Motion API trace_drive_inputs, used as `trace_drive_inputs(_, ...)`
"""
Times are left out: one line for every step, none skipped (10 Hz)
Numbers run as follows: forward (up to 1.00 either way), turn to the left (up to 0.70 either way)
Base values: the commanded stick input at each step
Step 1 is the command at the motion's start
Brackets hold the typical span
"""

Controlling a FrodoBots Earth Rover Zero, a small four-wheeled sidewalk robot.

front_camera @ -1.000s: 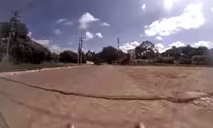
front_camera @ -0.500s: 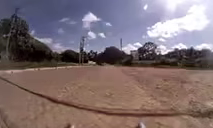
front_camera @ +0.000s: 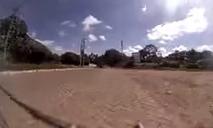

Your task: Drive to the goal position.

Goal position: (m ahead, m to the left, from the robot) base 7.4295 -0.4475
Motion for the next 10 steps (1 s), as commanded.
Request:
trace_drive_inputs(1.0,0.0)
trace_drive_inputs(1.0,-0.09)
trace_drive_inputs(1.0,-0.32)
trace_drive_inputs(1.0,-0.15)
trace_drive_inputs(1.0,0.0)
trace_drive_inputs(1.0,0.0)
trace_drive_inputs(1.0,0.0)
trace_drive_inputs(1.0,-0.15)
trace_drive_inputs(1.0,-0.3)
trace_drive_inputs(1.0,-0.01)
